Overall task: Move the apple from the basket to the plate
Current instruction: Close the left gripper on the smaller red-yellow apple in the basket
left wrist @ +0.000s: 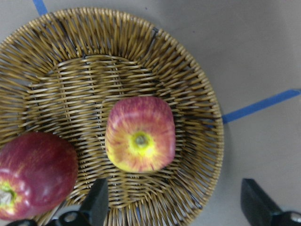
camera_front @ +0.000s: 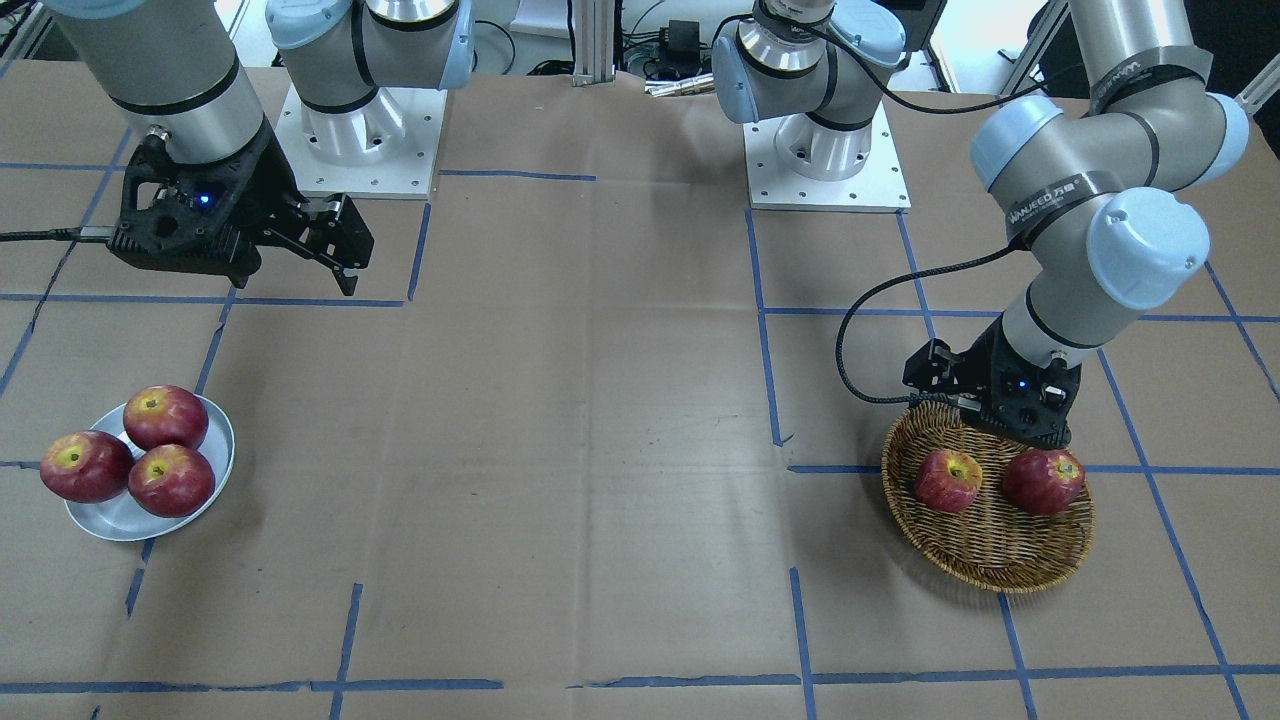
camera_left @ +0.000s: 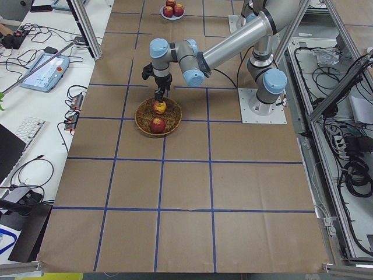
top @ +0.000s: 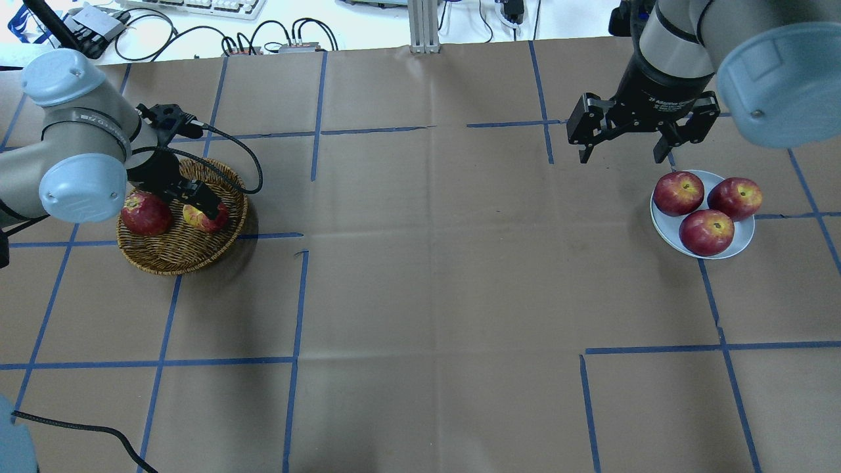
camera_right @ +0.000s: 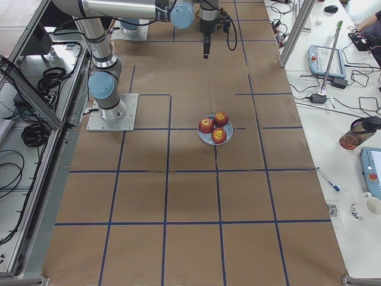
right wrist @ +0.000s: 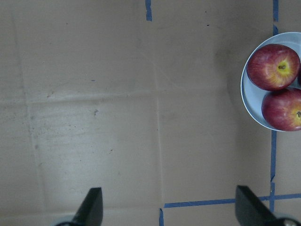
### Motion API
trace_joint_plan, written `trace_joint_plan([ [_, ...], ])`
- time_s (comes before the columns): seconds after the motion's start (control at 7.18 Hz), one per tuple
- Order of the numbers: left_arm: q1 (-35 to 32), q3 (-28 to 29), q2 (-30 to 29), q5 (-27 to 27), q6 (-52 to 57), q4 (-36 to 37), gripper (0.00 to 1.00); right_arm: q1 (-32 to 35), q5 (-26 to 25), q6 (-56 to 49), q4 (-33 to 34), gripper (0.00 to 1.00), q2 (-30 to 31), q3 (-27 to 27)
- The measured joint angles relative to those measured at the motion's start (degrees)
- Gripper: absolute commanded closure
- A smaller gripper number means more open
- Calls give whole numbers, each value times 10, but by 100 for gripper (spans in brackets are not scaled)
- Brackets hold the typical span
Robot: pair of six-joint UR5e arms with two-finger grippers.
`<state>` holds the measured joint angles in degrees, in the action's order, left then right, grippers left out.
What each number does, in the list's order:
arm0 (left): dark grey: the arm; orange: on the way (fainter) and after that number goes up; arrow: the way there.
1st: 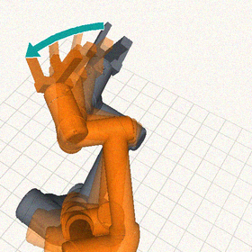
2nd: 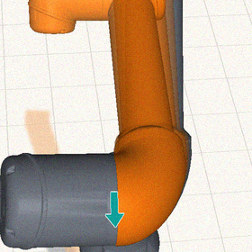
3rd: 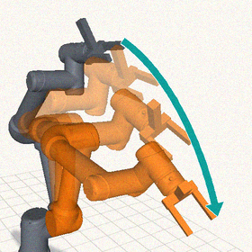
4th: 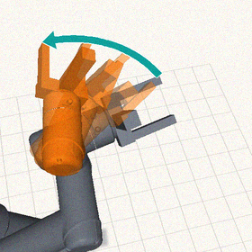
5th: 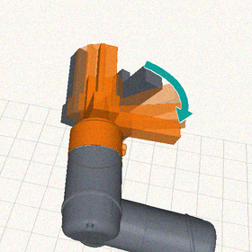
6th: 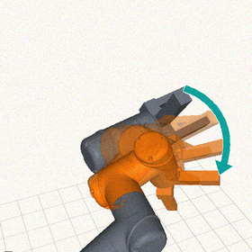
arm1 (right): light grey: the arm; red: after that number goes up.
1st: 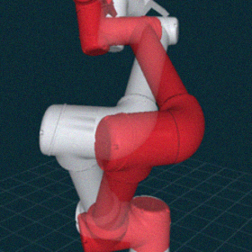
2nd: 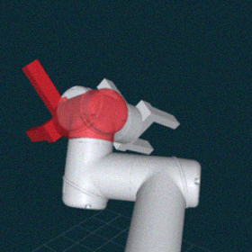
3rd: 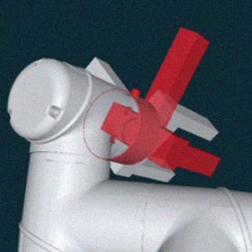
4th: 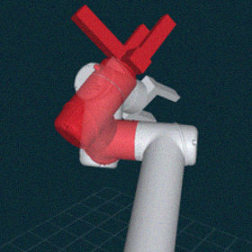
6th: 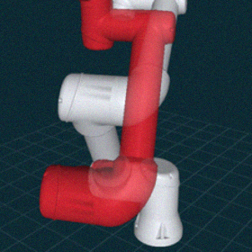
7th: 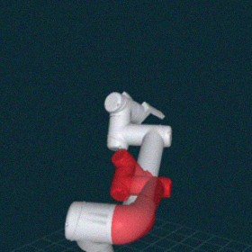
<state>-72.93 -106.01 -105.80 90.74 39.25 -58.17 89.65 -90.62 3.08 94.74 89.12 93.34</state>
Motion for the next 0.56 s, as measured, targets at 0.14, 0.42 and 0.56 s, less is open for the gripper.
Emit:
trace_joint_plan([
  [0.14,1,0,-12,0,9,14,2,0,0,0,0,0,0,0],
  [0.42,2,0,-41,-1,27,51,1,0,0,0,0,0,0,0],
  [0.56,2,1,-54,-1,32,64,1,0,0,0,0,0,0,0],
])
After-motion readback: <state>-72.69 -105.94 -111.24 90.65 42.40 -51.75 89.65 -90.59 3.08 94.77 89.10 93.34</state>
